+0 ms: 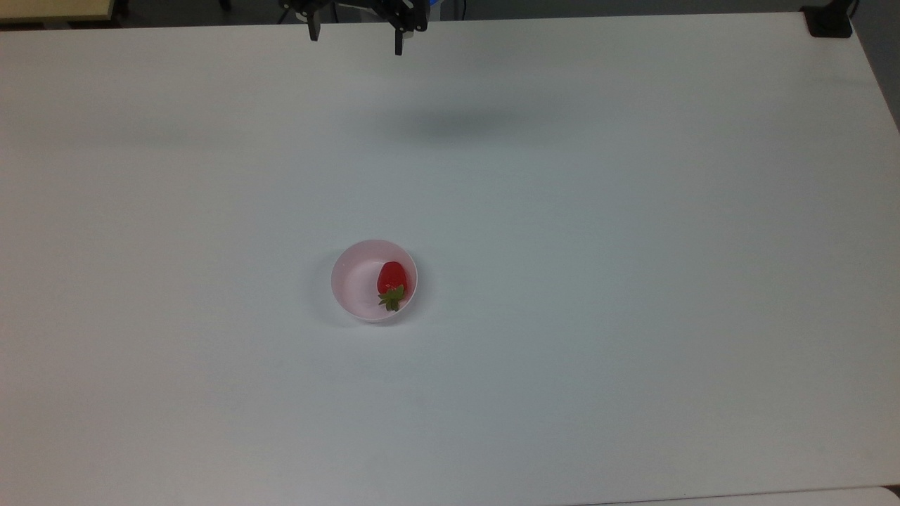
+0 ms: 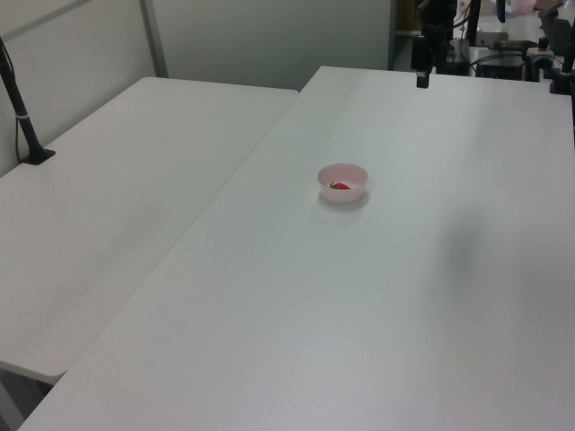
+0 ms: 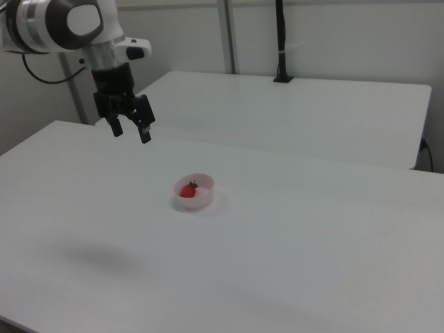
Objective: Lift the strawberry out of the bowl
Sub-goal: 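Move the open gripper down toward the pink bowl with the strawberry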
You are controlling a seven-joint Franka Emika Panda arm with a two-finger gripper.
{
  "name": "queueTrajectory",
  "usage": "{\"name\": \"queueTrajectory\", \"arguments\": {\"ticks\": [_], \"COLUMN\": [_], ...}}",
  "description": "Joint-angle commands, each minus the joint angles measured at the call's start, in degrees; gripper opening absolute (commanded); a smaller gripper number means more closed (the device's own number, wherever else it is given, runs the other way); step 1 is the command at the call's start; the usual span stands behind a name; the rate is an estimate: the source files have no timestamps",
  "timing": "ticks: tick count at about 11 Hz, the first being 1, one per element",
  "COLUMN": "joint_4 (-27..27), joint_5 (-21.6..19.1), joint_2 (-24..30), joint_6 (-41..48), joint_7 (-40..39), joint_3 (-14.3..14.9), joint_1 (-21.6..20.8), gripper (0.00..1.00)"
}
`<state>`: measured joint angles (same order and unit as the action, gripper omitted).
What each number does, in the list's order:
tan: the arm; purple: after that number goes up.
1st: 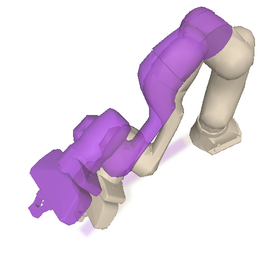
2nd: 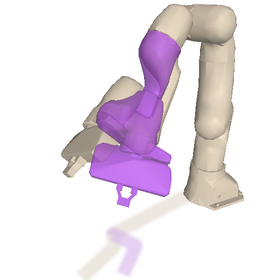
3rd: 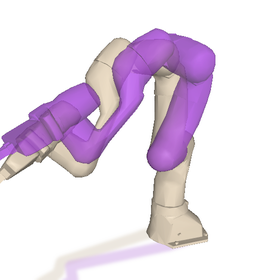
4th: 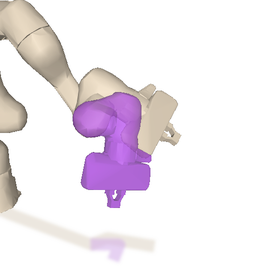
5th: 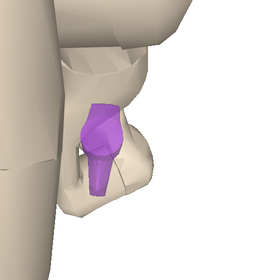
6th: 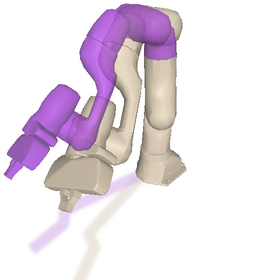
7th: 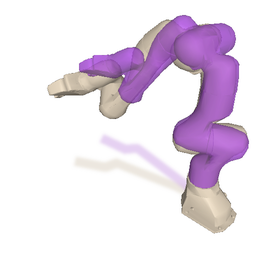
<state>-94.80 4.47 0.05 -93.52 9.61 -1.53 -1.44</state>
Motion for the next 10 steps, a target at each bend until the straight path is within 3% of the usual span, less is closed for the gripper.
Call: {"name": "queueTrajectory", "arguments": {"ticks": [1,10], "joint_4": [-1.1,0.3], "joint_5": [-1.6,-3.1], "joint_2": [1.2,0.5], "joint_6": [1.0,0.5], "joint_7": [-2.7,-4.3], "joint_3": [0.4,0.5], "joint_1": [0.0,1.5], "gripper": [1.0,1.0]}}
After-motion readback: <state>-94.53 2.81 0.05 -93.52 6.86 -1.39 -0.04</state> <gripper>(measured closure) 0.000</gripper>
